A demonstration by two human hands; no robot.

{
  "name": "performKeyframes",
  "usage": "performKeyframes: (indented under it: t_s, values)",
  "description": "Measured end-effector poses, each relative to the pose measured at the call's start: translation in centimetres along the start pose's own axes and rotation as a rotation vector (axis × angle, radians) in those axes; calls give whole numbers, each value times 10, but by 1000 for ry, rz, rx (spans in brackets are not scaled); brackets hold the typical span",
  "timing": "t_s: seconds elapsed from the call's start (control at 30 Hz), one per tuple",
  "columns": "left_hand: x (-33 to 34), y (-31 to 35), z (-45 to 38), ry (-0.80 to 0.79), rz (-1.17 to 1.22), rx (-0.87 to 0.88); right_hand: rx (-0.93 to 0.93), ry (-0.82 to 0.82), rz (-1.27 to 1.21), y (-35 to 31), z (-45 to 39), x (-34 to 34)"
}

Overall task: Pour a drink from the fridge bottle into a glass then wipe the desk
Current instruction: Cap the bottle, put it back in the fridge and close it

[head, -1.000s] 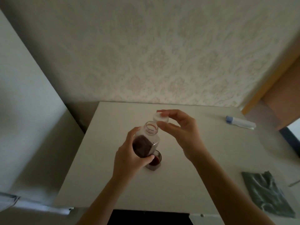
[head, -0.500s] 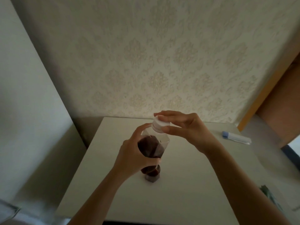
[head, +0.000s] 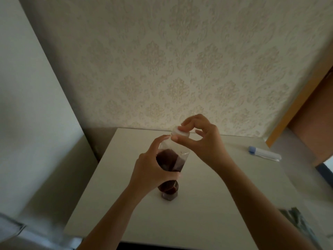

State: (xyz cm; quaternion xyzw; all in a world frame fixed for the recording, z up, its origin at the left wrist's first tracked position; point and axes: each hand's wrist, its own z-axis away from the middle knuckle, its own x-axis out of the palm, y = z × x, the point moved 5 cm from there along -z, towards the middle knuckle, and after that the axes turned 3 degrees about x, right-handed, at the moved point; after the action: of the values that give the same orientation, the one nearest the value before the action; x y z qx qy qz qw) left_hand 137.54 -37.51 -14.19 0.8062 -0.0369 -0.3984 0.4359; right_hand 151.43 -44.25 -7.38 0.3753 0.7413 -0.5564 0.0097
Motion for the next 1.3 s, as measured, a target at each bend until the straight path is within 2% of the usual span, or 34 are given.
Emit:
performKeyframes:
  t_s: [0.07,0.13,0.3,0.4,0.5,0.67,0.73,0.83,0.97,1.07,1.23,1.3]
  values:
    - [-1,-6,1,-11,49,-27,26,-180,-90,0,-3,-1]
    - [-2,-9,2,-21,57,-39,38,-237,-130,2,-3,-4]
    - [1,-7,2,3,73,-37,82,-37,-145,1,-1,1]
    - [5,-9,3,-39,156,-62,-66,-10,98,-7,-4,-1]
    - [5,-9,2,-51,186,-58,-238,-135,332,-16,-12,2]
    - [1,-13,1,-17,187,-81,-67,-367,222,-16,-21,15]
    - [2,-14,2,0,162,-86,-54,-319,71,-20,-17,20]
    - [5,-11,4,47,150,-95,-42,-119,-95,-27,-13,25]
    - [7,-12,6,125,151,-123,-67,-44,-9,-35,-15,29]
    - [0,-13,6,173,94,-122,-72,-61,30,-31,-22,27]
    - [-8,-22,3,8,198,-84,-304,-279,468,-30,-37,27]
    - [-11,-23,4,0,178,-90,-394,-249,494,-33,-40,31]
